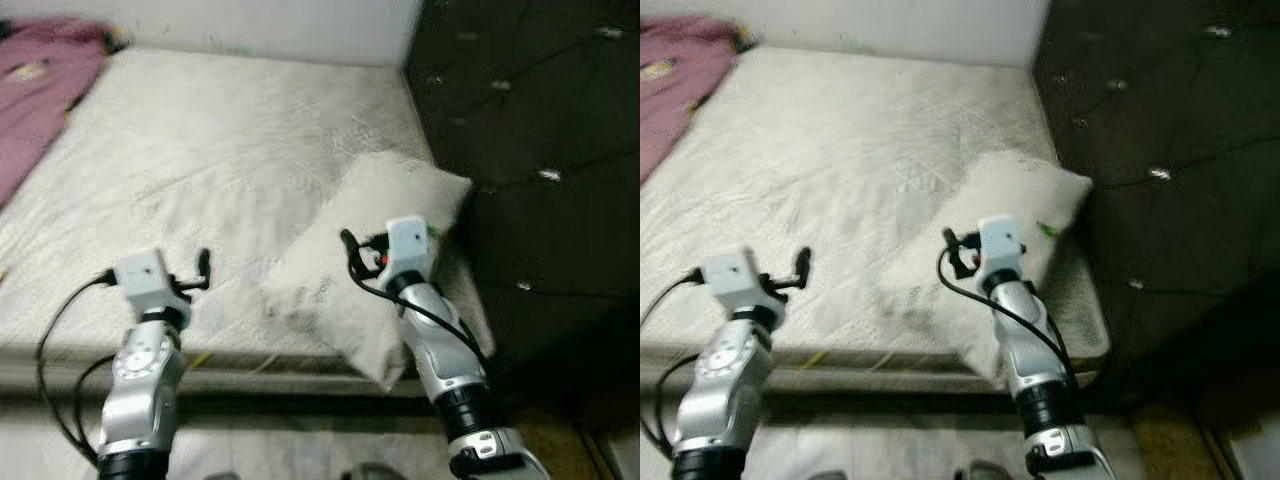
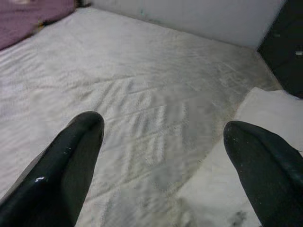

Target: Clean up the room

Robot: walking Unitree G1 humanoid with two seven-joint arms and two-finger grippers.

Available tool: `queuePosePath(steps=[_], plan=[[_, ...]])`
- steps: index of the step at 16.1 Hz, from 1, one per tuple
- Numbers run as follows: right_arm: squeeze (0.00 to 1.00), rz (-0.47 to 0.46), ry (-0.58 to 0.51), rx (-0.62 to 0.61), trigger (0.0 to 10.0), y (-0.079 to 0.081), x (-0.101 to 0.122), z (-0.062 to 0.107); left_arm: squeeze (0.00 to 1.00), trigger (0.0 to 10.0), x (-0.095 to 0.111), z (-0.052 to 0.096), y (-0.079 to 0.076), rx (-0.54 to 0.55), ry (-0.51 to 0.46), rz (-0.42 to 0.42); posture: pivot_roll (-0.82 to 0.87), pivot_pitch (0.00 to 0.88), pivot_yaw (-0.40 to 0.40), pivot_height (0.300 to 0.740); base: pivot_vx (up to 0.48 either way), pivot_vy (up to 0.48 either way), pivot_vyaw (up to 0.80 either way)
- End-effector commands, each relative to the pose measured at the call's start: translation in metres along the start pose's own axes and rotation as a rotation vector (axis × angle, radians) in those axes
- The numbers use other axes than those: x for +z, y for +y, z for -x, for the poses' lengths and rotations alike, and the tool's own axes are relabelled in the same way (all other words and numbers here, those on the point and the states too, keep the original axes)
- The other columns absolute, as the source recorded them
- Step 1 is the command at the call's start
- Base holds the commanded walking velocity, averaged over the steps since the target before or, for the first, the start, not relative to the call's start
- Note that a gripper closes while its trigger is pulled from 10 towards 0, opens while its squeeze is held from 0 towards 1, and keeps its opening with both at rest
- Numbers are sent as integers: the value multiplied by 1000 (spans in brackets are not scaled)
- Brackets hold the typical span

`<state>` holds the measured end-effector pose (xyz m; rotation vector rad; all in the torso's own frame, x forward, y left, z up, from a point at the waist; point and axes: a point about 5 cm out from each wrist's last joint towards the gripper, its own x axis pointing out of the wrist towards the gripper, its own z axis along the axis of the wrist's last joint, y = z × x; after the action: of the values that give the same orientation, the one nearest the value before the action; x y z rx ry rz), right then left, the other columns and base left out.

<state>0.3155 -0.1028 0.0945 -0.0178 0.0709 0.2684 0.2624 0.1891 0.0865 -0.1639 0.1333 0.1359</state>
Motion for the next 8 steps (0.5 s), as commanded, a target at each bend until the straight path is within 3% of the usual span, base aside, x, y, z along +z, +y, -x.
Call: queuePosePath(steps=[1,8], plan=[[0,-15,13,-49,10000,-15,-2,4,0,10000,0,-1,-10,-32,2,3,-54,0,-39,740,0,0,0],[0,-16,-46,-69,10000,-14,8,-1,0,10000,0,1,-9,-32,-5,-33,-42,0,-18,740,0,0,0]])
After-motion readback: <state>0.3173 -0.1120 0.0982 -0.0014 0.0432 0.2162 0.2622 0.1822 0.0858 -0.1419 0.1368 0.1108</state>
